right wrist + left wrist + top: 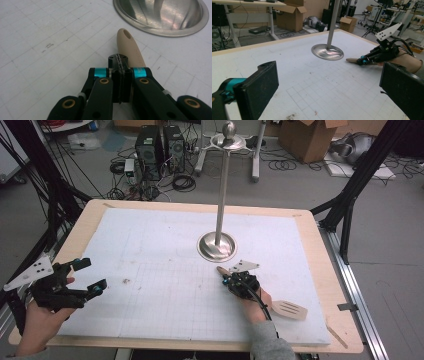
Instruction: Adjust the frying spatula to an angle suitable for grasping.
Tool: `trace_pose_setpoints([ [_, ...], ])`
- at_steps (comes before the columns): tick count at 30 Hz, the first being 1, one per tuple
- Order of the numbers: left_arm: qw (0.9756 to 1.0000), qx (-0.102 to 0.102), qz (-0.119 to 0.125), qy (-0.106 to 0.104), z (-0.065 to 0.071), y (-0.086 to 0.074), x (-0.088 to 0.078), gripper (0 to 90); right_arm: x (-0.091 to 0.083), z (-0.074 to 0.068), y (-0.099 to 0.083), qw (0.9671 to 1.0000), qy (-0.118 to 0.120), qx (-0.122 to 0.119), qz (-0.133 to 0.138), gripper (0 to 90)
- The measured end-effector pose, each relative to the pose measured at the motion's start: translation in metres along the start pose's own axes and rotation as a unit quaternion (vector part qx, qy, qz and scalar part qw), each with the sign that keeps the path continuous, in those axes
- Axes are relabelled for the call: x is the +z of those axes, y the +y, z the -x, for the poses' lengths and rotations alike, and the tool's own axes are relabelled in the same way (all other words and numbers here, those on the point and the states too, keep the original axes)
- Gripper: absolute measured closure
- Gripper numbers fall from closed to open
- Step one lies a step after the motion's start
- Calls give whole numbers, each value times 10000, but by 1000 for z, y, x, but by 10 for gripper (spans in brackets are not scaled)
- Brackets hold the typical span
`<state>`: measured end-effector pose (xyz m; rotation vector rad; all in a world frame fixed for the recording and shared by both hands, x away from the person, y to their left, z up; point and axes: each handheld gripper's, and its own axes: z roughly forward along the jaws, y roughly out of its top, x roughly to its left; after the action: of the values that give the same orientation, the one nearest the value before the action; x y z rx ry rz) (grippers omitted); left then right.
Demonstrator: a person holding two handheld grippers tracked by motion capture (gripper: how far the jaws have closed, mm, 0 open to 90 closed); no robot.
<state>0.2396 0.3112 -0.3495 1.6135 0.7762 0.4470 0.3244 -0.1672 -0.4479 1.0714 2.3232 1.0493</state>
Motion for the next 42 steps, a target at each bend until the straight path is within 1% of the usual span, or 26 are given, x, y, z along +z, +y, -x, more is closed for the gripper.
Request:
trace_pose_setpoints([
  [4,10000,-3,27,26,0,0,-3,26,1,2,1,10000,-52,7,-8,900],
  [11,10000,-31,41,68,-1,-1,-6,26,1,7,1,9997,-192,116,-14,900],
  [21,10000,-35,43,76,-1,-2,-8,27,-1,18,-2,9983,-445,386,-19,900],
  [28,9999,-40,61,77,-1,-2,-9,27,-4,27,-5,9970,-520,581,5,900],
  [30,9999,-36,55,76,-1,-2,-9,27,-6,30,-6,9962,-549,674,16,900],
  [31,9999,-40,53,78,-1,-2,-9,27,-7,32,-7,9962,-560,668,25,900],
  [36,10000,-38,32,60,-1,-2,-8,27,-11,39,-11,9946,-598,842,40,900],
  [39,9999,46,83,48,1,-1,-8,27,-12,42,-12,9943,-606,874,55,900],
  [42,9999,70,120,24,3,0,-9,27,-12,40,-12,9938,-659,893,36,900],
])
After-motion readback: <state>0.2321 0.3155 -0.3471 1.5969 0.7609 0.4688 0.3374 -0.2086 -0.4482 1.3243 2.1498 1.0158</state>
